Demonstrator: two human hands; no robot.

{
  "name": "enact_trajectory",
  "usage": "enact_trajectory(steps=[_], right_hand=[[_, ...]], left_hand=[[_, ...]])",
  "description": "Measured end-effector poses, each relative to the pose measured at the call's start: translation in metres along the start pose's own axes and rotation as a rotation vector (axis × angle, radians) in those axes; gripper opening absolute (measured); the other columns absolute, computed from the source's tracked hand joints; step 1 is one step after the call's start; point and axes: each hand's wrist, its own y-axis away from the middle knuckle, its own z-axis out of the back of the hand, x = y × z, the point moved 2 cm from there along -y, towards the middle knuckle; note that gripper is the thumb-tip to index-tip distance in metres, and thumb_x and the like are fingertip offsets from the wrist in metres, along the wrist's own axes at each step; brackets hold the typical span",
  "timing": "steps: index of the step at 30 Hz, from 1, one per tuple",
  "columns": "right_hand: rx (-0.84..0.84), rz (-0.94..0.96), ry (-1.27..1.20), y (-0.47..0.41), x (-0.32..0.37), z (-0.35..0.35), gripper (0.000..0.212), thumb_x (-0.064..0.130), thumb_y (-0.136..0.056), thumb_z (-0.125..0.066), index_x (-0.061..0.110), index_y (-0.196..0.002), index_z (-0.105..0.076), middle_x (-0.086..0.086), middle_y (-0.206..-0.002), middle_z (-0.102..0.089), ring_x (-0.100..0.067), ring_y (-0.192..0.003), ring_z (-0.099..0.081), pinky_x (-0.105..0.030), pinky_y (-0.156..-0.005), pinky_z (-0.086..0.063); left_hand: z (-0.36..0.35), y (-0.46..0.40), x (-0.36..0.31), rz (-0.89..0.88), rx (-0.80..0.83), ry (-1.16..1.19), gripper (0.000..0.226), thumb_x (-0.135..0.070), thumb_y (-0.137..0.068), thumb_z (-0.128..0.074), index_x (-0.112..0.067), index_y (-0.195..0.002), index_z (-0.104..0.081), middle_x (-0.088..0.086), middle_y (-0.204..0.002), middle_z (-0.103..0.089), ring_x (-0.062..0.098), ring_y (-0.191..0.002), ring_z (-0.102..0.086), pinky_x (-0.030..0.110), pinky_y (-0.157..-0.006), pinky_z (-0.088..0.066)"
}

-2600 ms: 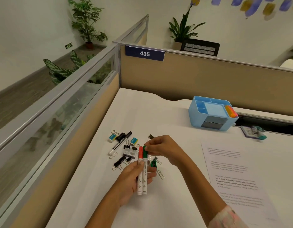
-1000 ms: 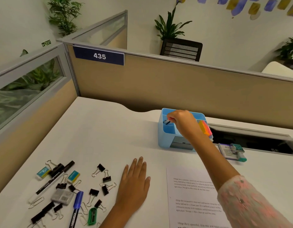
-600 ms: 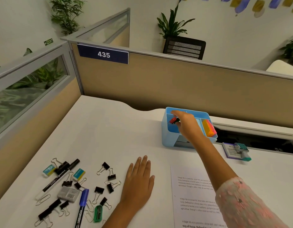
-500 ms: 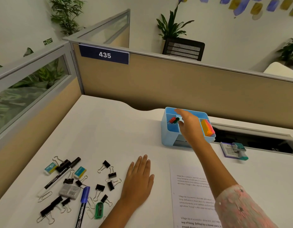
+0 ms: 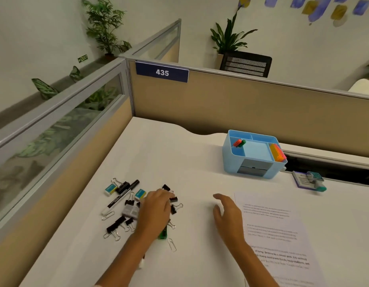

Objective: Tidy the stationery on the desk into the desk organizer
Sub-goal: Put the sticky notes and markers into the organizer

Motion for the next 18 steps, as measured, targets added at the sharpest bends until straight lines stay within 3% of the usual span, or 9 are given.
enact_trajectory(steps=[3,7,9,13,18], right_hand=[[0.061,-0.027,0.094,0.028,0.004,-0.022,0.034,0.007,-0.089,-0.054,0.013,-0.123,-0.054,-0.004,-0.139,-0.047,-0.023,-0.127,-0.045,-0.028,-0.105,-0.032],[0.041,-0.1,0.228,0.045,-0.002,-0.037,0.04,0.023,-0.094,-0.05,0.014,-0.132,-0.046,-0.007,-0.153,-0.025,-0.025,-0.14,-0.025,-0.036,-0.114,-0.022],[0.042,-0.091,0.312,0.055,-0.002,-0.044,0.039,0.024,-0.095,-0.047,0.012,-0.131,-0.048,-0.011,-0.152,-0.028,-0.028,-0.141,-0.024,-0.038,-0.115,-0.02],[-0.029,-0.033,0.376,0.065,0.002,-0.049,0.034,0.019,-0.092,-0.052,0.008,-0.123,-0.056,-0.016,-0.142,-0.044,-0.033,-0.133,-0.039,-0.043,-0.11,-0.029],[0.037,-0.1,0.386,0.065,0.009,-0.047,0.04,0.026,-0.096,-0.043,0.011,-0.133,-0.046,-0.012,-0.15,-0.032,-0.028,-0.14,-0.026,-0.039,-0.114,-0.022]], left_hand=[[0.045,0.004,0.042,0.147,-0.126,-0.069,0.022,-0.004,-0.088,-0.055,-0.013,-0.104,-0.068,0.006,-0.105,-0.064,0.025,-0.097,-0.054,0.042,-0.082,-0.048],[0.077,0.001,0.085,0.31,-0.083,-0.29,0.019,-0.013,-0.087,-0.058,-0.019,-0.105,-0.065,0.006,-0.106,-0.061,0.029,-0.099,-0.052,0.043,-0.083,-0.036],[0.084,0.001,0.099,0.314,-0.034,-0.358,0.016,-0.021,-0.088,-0.057,-0.022,-0.104,-0.063,0.003,-0.105,-0.061,0.027,-0.1,-0.052,0.04,-0.081,-0.033],[0.085,-0.001,0.107,0.238,0.0,-0.394,0.012,-0.03,-0.089,-0.056,-0.023,-0.096,-0.064,-0.003,-0.095,-0.065,0.022,-0.092,-0.054,0.034,-0.073,-0.024],[0.077,-0.002,0.109,0.18,0.071,-0.483,0.019,-0.036,-0.089,-0.055,-0.021,-0.099,-0.062,-0.002,-0.099,-0.063,0.022,-0.09,-0.055,0.034,-0.074,-0.026]])
